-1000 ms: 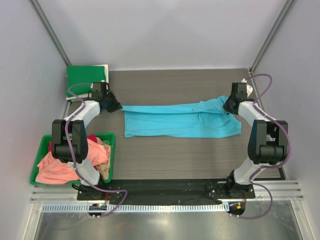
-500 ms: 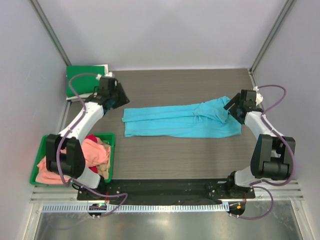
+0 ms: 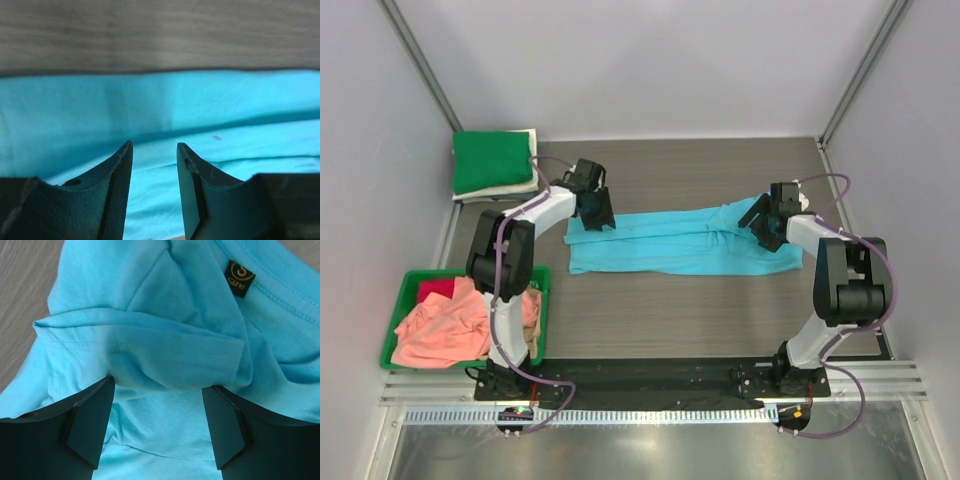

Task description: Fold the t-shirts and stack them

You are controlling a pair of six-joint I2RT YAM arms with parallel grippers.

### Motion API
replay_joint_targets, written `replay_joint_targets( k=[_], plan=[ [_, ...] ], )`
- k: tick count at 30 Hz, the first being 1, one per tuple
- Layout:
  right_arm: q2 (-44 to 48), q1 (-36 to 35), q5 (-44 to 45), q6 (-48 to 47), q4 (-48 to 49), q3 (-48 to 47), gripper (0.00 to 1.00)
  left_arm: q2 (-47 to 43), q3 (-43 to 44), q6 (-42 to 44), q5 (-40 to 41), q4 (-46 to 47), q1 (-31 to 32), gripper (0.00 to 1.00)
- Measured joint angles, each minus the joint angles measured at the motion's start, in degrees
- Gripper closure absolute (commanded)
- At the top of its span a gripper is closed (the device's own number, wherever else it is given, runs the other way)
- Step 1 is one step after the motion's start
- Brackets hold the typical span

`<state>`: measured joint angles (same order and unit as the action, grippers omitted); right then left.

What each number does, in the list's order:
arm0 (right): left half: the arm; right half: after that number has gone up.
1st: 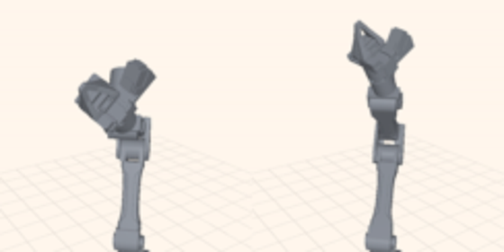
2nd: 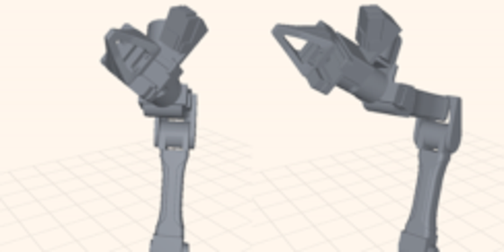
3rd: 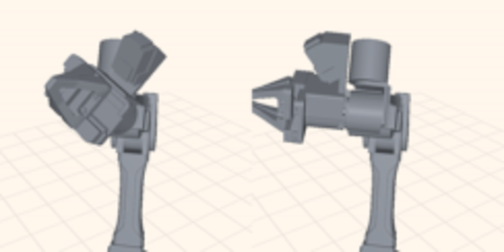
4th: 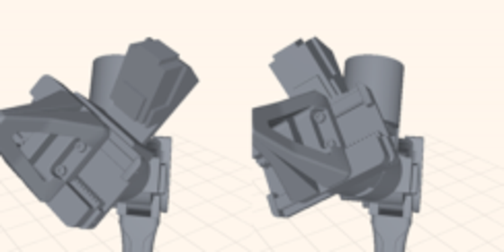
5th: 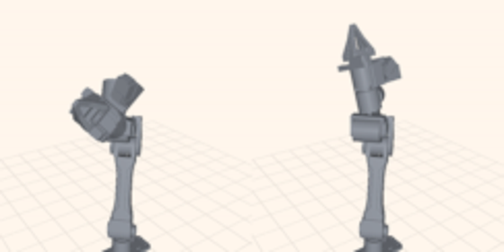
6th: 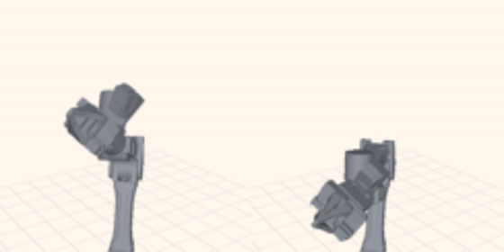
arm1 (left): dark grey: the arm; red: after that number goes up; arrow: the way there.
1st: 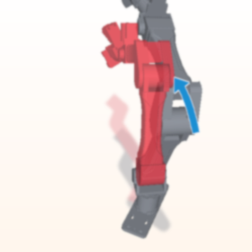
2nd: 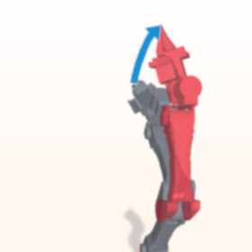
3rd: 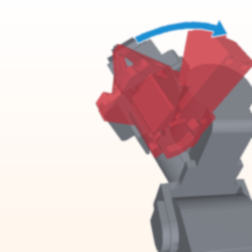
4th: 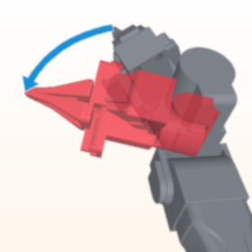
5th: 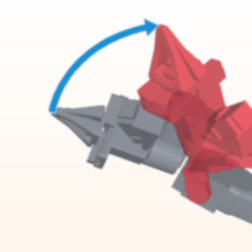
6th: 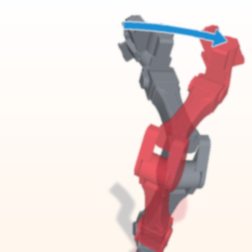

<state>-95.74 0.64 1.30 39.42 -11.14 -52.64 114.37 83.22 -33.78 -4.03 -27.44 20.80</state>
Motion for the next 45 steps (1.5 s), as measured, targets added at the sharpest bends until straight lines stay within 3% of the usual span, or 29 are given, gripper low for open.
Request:
replay_joint_targets(
  k=[7, 11, 17, 21, 24, 32, 38, 41, 45],
  plan=[
    [-12.6, 0.0, -1.6, -0.9, -2.9, -16.0, 0.23, -1.5, -6.6, -5.1, -2.8, 1.8, 1.7, 0.60],
    [-25.7, -0.5, -4.5, -2.5, -6.5, -35.0, 0.22, -8.6, -18.2, -11.2, -4.3, 7.8, 5.0, 0.60],
    [-43.3, -5.6, -8.6, -7.3, -13.3, -63.6, 0.20, -16.7, -32.0, -23.3, -6.2, 17.7, 19.1, 0.61],
    [-50.5, -9.7, -12.3, -10.2, -14.9, -75.5, 0.18, -16.9, -34.1, -30.0, -6.9, 22.5, 28.7, 0.61],
    [-54.1, -11.8, -15.5, -11.1, -14.9, -81.2, 0.16, -17.0, -34.1, -32.3, -6.9, 22.4, 32.3, 0.59],
    [-57.4, -13.3, -27.4, -10.4, -7.6, -83.6, 0.05, -20.9, -27.7, -32.2, -4.3, 13.4, 34.3, 0.53],
    [-54.3, -13.3, -27.0, -10.8, -7.5, -79.5, 0.01, -32.6, -22.8, -27.4, 3.0, 4.8, 34.6, 0.47],
    [-47.7, -13.3, -25.2, -11.3, -8.5, -71.4, 0.01, -38.2, -23.7, -25.5, 7.1, 1.9, 34.6, 0.46],
    [-27.0, -13.3, -20.0, -11.7, -8.3, -48.4, 0.00, -42.1, -28.3, -24.2, 10.5, 0.0, 34.6, 0.45]
  ],
)
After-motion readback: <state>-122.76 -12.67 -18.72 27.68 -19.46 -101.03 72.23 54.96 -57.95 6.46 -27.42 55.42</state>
